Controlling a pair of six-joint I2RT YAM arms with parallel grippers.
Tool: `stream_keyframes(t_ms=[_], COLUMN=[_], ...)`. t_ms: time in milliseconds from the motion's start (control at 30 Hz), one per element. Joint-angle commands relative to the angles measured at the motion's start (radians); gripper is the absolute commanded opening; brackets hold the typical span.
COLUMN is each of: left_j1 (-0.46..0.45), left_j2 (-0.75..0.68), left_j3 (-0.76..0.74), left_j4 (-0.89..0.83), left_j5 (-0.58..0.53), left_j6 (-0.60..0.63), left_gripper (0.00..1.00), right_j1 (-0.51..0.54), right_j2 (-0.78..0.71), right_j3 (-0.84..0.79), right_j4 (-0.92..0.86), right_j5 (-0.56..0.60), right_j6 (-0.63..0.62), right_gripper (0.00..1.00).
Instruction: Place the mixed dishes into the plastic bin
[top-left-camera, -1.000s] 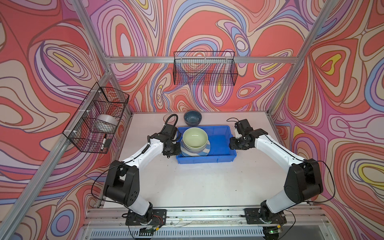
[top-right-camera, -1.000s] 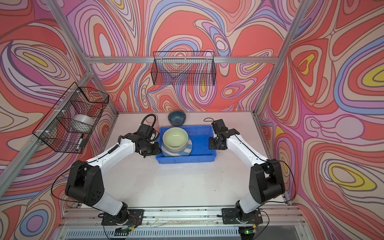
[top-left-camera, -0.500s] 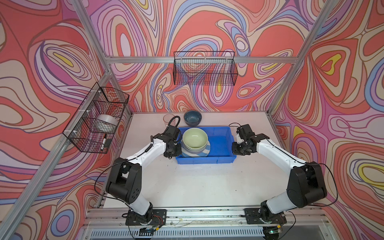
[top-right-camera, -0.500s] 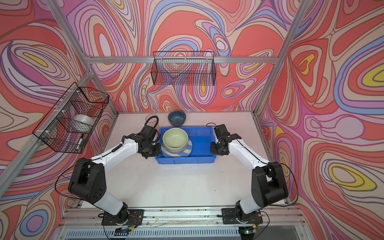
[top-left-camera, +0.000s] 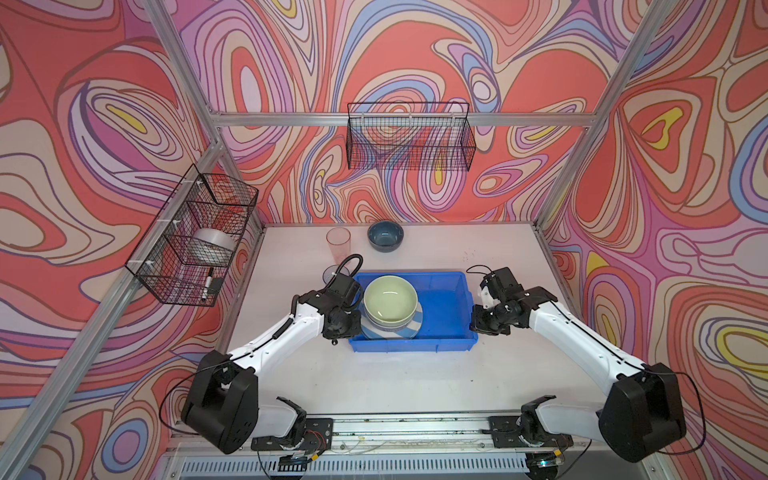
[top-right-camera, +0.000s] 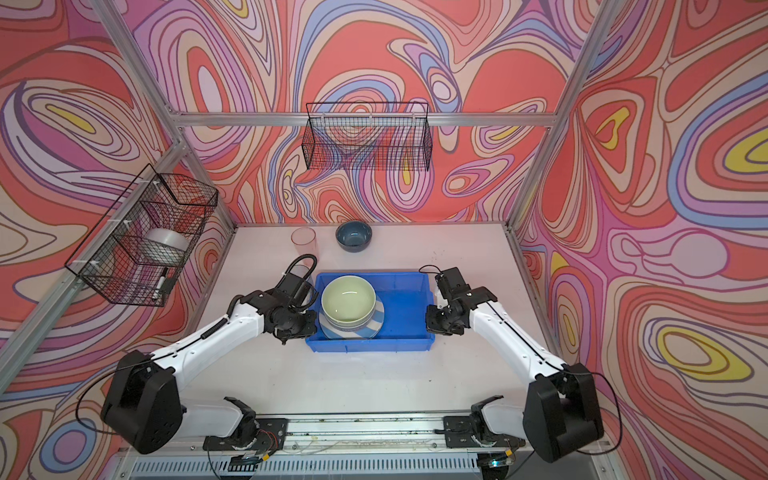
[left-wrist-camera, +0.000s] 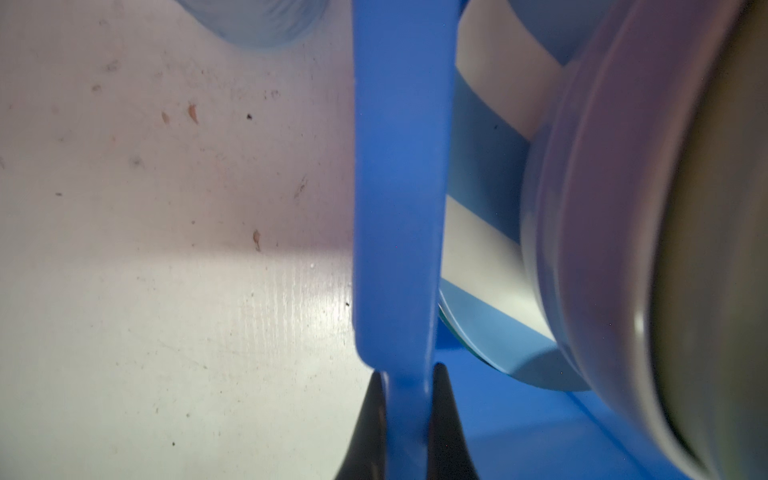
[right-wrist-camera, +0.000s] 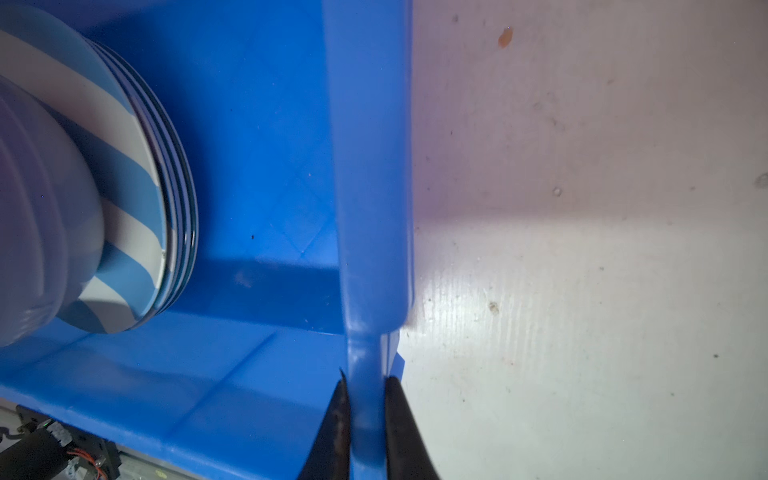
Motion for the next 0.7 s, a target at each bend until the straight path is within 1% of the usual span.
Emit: stream_keyframes(t_ms=[0,167,200,267,367,433,533,667], left_j1=[-0.011,-0.019,-0.019,-0.019,-0.019,-0.019,-0.019,-0.019], left_j2=[-0.062,-0.090,-0.100,-0.119,-0.141,-0.153,-0.178,-0.210], left_j3=[-0.049,-0.107,-0.115,-0.122,-0.115,-0.106,-0.083,-0.046], left_j4=[-0.076,-0.076,-0.078,-0.090,-0.123,-0.141,-0.176,-0.224], left_j5=[0.012,0.014,0.012,0.003,0.000,0.006,0.000,-0.024], left_j6=[-0.041,-0.084,-0.089,-0.099,-0.103,-0.104,-0.106,-0.108], left_gripper=[0.00,0.00,0.00,0.00,0.10,0.15,0.21,0.30], right_j1=[-0.004,-0.004,-0.004,-0.004,-0.004,-0.004,-0.004,-0.004], right_j2=[-0.052,-0.084,-0.084,-0.075,-0.043,-0.015,0.043,0.165], right_j3=[-0.020,-0.031,-0.029,-0.012,0.042,0.093,0.209,0.399], right_j4=[0.000,-0.027,-0.028,-0.037,-0.062,-0.084,-0.110,-0.066], right_j5=[-0.012,-0.023,-0.027,-0.028,-0.011,0.015,0.061,0.062], right_j6=[0.063,0.072,0.069,0.056,0.019,-0.007,-0.044,-0.080], right_gripper=[0.14,0.16,0.18,0.26,0.36,0.40,0.41,0.42])
